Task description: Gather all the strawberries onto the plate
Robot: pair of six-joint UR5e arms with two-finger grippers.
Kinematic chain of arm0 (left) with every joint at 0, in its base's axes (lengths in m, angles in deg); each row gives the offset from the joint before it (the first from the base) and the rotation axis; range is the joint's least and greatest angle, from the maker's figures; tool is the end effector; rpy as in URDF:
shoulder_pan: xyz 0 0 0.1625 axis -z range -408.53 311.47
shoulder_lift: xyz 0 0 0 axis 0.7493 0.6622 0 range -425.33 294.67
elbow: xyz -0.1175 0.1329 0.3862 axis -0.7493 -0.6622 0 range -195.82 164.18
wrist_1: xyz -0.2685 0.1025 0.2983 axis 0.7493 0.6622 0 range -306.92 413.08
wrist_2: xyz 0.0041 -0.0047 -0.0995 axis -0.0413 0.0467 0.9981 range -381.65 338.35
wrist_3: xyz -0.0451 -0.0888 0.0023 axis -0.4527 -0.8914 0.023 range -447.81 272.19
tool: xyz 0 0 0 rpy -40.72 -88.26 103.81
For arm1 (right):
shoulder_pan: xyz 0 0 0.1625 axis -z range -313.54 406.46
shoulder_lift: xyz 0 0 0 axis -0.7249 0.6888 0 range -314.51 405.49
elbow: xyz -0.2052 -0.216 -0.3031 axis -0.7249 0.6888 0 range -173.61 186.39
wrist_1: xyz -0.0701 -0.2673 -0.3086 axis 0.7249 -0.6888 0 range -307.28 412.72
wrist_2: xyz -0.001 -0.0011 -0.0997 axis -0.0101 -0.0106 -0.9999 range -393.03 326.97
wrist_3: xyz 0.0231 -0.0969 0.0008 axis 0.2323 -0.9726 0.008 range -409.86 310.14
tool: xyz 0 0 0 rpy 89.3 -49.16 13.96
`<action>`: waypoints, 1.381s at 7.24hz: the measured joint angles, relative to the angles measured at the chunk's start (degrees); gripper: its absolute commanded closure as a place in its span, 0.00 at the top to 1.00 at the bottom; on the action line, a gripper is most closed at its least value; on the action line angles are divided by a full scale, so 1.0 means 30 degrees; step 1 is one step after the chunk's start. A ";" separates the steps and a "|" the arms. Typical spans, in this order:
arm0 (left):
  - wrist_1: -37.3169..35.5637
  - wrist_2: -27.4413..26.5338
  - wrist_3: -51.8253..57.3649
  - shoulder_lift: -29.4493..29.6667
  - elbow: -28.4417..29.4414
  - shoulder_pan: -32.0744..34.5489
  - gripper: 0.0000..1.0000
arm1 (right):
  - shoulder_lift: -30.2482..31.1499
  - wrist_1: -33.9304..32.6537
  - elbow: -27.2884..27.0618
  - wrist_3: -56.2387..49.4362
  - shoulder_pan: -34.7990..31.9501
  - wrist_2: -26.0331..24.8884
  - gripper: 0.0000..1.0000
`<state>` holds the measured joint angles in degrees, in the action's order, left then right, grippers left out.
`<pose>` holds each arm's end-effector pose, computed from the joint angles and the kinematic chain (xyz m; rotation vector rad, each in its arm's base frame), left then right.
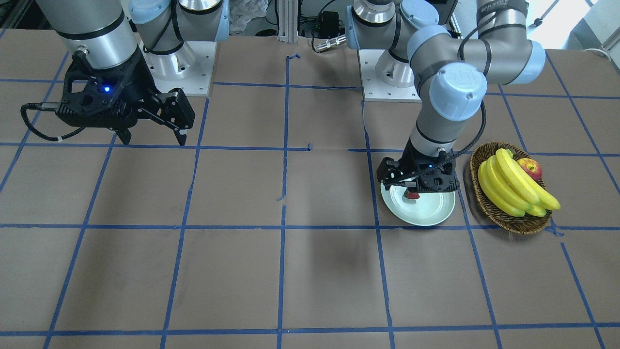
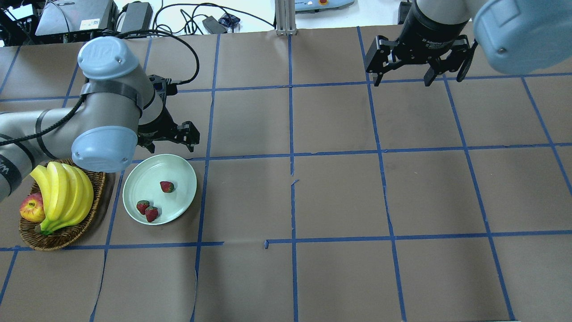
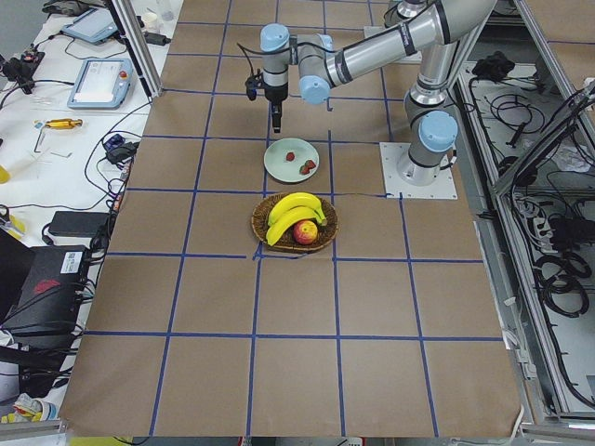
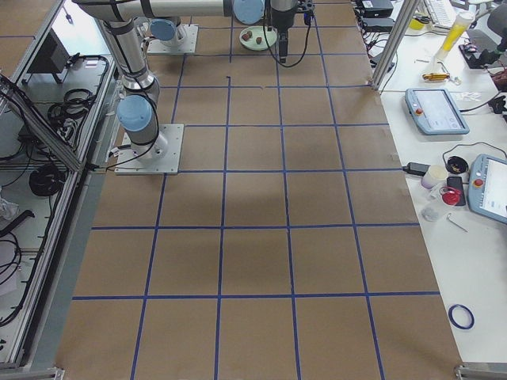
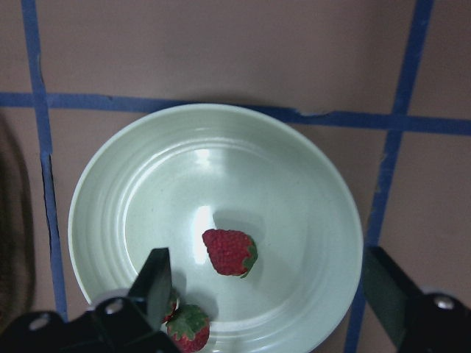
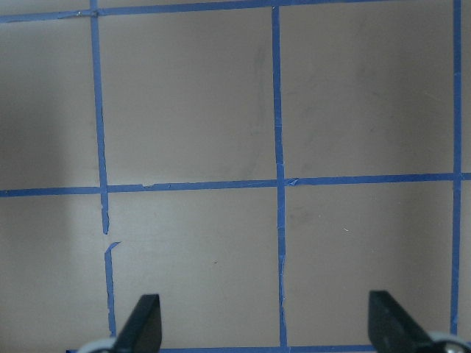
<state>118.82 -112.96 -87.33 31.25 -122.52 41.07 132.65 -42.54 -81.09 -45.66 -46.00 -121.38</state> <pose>-0.1275 -0.5112 0.3318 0.0019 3.1184 -0.0265 0.1586 -0.5148 0.4941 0.0453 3.1047 -0.1310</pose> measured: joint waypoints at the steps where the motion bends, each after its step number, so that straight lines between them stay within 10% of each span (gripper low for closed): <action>1: 0.2486 0.1328 -0.0030 -0.0641 0.2098 0.0656 1.00 | 0.0032 0.0013 -0.0034 0.0011 -0.0006 0.0003 1.00; 4: 0.6129 0.2771 0.0442 -0.2202 0.5259 0.1157 1.00 | 0.0068 0.0057 -0.0011 0.0006 -0.0028 -0.0022 1.00; 10: 0.6240 0.0684 -0.0886 -0.2737 0.5136 0.0817 1.00 | 0.0098 0.0112 0.0064 0.0058 -0.0027 -0.0350 1.00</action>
<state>137.54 -110.90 -89.98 23.04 -107.12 43.52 132.94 -42.20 -80.90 -45.48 -46.08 -122.43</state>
